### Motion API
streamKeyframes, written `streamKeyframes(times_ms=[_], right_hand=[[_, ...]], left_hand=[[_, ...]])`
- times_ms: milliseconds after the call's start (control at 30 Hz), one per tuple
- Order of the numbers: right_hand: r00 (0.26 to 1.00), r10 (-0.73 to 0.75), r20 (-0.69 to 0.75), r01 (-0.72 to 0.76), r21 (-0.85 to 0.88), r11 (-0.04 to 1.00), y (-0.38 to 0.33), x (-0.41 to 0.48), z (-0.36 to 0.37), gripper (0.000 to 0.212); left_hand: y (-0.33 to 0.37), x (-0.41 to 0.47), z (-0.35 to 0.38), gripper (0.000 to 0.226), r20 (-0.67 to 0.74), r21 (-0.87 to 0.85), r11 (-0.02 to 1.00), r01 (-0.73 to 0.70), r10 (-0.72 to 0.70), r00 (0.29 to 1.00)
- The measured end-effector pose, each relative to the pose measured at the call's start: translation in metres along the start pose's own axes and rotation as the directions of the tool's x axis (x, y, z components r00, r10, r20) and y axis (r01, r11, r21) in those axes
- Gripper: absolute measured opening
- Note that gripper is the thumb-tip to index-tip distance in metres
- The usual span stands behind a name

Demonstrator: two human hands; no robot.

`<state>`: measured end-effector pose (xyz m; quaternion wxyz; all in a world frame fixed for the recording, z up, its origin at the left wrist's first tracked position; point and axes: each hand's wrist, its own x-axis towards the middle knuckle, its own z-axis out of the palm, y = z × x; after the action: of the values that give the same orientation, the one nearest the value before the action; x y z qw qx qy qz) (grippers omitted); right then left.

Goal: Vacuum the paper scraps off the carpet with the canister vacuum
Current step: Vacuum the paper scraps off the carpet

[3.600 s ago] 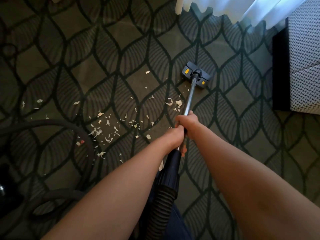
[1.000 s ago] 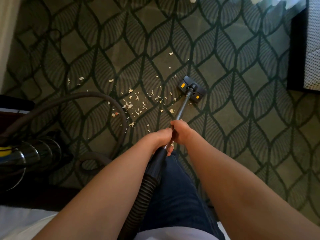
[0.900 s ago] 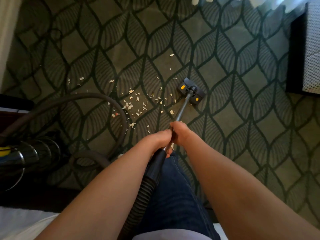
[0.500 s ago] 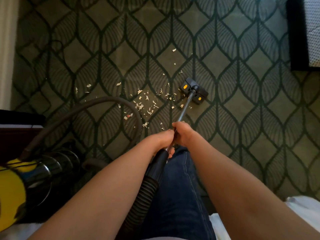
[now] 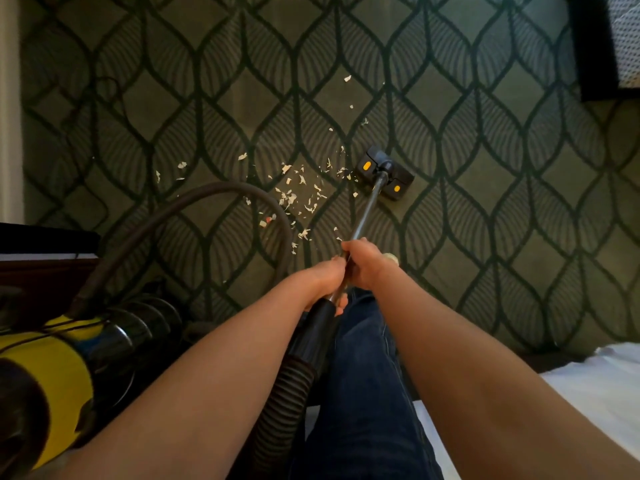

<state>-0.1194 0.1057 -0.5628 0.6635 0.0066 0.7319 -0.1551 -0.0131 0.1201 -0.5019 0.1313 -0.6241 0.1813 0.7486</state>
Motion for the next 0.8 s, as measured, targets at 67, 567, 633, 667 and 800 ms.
streamKeyframes(times_ms=[67,567,633,667,800], right_hand=[[1.000,0.007,-0.003,-0.007,-0.008,1.000,0.004,-0.006,0.002,0.022],[1.000,0.029,0.004,-0.029,-0.028,0.999,0.030,-0.031,0.012,0.026],[1.000,0.026,0.001,-0.026,-0.034,0.999,0.034,-0.034,0.015,0.027],[1.000,0.028,0.001,-0.028,-0.034,0.999,0.036,-0.035,0.016,0.027],[0.999,0.045,0.011,-0.045,-0.040,0.998,0.048,-0.042,0.021,0.031]], left_hand=[[-0.006,-0.002,0.001,0.065,0.000,-0.012,1.000,-0.005,0.005,1.000],[-0.039,-0.015,0.001,0.053,0.003,-0.040,0.999,-0.008,0.009,1.000],[-0.043,-0.018,0.000,0.052,-0.001,-0.033,0.999,-0.013,0.013,1.000],[-0.046,-0.020,0.000,0.053,-0.003,-0.026,1.000,-0.015,0.014,1.000],[-0.061,-0.026,-0.001,0.054,-0.019,-0.031,1.000,0.000,-0.001,1.000]])
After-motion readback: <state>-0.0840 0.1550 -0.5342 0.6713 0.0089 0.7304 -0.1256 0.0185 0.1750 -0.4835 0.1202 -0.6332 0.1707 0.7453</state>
